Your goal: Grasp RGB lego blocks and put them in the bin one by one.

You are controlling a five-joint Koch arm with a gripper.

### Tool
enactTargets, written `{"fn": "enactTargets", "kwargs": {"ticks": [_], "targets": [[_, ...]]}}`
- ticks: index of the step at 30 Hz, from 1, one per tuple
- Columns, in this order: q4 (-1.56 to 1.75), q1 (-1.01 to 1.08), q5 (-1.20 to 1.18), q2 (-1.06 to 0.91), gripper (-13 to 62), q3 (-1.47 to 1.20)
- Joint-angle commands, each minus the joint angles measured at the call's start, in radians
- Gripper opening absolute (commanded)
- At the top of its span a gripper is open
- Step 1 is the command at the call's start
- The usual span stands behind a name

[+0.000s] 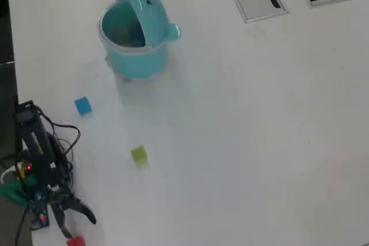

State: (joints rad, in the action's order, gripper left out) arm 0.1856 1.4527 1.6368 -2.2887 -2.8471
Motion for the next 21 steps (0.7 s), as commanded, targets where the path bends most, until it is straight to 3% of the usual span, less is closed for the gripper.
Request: {"fn": "enactTargets", "kwargs": {"ticks": [1, 14, 21], "targets": [[0.003, 0.021, 0.028, -0.048, 33.0, 0.094], [-0.043, 0.160, 0.092, 0.095, 32.5, 0.147], [-0.040, 0.202, 0.109, 0.275, 32.8, 0.236]]}}
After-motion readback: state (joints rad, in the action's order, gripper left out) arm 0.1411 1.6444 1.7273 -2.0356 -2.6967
